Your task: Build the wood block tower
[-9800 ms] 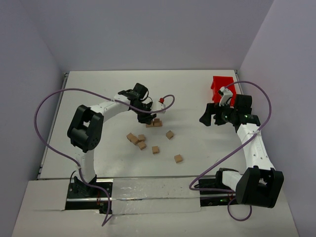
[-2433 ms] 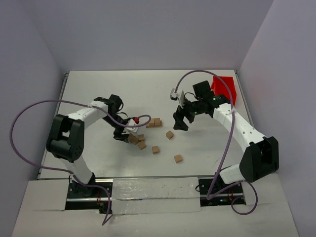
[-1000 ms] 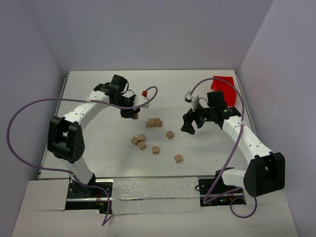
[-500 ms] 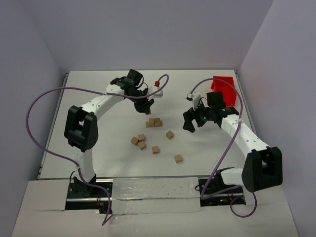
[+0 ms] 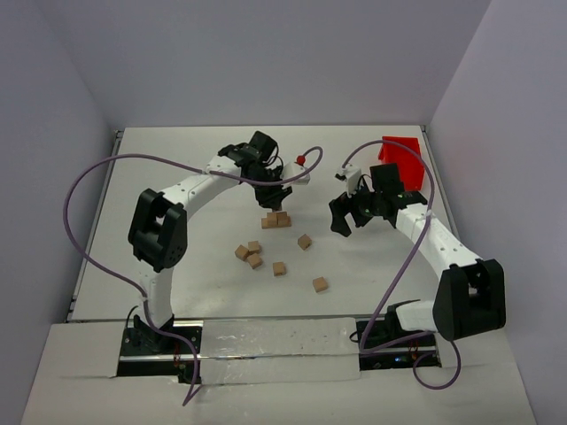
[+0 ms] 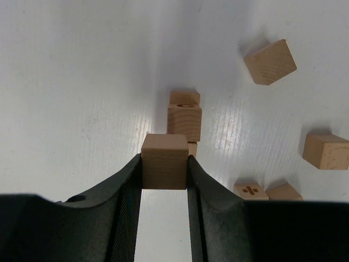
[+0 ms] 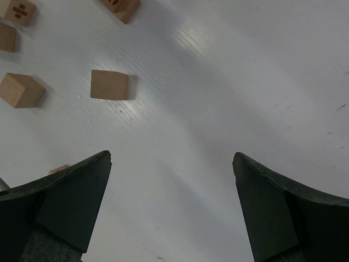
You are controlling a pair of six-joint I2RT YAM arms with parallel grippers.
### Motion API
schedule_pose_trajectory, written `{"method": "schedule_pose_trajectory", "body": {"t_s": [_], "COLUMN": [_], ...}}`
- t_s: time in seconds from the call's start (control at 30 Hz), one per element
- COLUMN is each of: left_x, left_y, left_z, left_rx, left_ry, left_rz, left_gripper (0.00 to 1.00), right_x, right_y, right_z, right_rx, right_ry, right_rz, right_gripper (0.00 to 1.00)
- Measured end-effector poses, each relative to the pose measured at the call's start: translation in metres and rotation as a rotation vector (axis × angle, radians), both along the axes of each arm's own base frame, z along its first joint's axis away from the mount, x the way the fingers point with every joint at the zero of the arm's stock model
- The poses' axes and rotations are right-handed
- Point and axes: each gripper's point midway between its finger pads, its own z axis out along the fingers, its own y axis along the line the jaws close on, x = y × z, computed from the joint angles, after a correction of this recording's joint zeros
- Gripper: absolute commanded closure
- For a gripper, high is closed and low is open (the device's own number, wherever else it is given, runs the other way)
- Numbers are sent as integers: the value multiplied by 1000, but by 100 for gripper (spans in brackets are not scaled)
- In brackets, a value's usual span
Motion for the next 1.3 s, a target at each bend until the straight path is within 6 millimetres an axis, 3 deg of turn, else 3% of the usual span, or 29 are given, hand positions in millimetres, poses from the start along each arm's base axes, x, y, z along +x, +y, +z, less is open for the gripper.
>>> {"method": "schedule_pose_trajectory", "body": {"t_s": [0.5,0.87,1.3], "left_x": [-7,-11,-10], "left_y": [-12,-17,-17], "left_z": [-10,-15,-18], "left_rx": [31,41,60], "left_ry": [-3,-9,-36], "left_rz": [-37,-67,-93], "left_gripper": [73,61,59], "right_x": [9,10,8], "right_y": [-16,-18,-16], "right_z": [-9,-12,-11], "right_rx": [-36,-37,-18], "right_ry": [31,49,57], "right_rz": [-59,-68,-57], "right_gripper": [0,0,0]}}
